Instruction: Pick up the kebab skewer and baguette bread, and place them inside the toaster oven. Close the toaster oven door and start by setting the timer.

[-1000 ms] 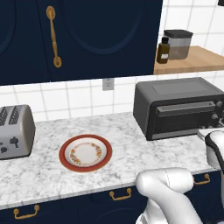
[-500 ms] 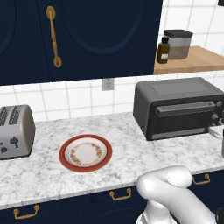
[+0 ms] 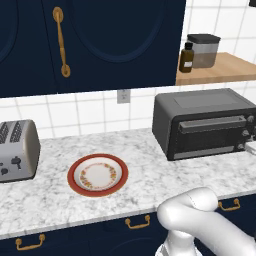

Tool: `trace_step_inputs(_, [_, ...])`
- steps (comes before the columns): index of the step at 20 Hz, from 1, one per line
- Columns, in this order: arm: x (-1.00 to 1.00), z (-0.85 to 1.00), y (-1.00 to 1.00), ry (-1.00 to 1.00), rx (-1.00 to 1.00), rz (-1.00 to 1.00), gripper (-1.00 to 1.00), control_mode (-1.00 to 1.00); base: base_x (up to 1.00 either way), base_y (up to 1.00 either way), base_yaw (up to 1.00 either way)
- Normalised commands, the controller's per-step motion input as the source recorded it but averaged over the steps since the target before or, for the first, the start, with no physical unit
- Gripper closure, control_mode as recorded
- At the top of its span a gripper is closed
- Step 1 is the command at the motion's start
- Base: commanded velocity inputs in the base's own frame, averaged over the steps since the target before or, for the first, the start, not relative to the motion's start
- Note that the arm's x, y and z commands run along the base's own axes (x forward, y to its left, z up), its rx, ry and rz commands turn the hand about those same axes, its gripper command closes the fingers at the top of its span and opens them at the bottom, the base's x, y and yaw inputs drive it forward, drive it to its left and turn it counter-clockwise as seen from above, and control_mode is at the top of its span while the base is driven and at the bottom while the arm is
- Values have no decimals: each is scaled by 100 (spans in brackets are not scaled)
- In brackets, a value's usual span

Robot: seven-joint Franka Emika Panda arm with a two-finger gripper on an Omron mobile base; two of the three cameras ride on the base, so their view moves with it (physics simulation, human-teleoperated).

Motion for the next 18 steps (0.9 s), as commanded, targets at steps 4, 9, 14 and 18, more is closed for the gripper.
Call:
trace_step_inputs(4, [2,16,-10,0,7,-1,-100,-100,0,0,0])
trace_step_inputs(9, [0,9,0,0,18,-3,-100,-100,0,0,0])
trace_step_inputs(14, [0,0,0,-1,26,-4,-100,-100,0,0,0])
trace_step_inputs(18, [0,0,0,0,19,-5,-100,-100,0,0,0])
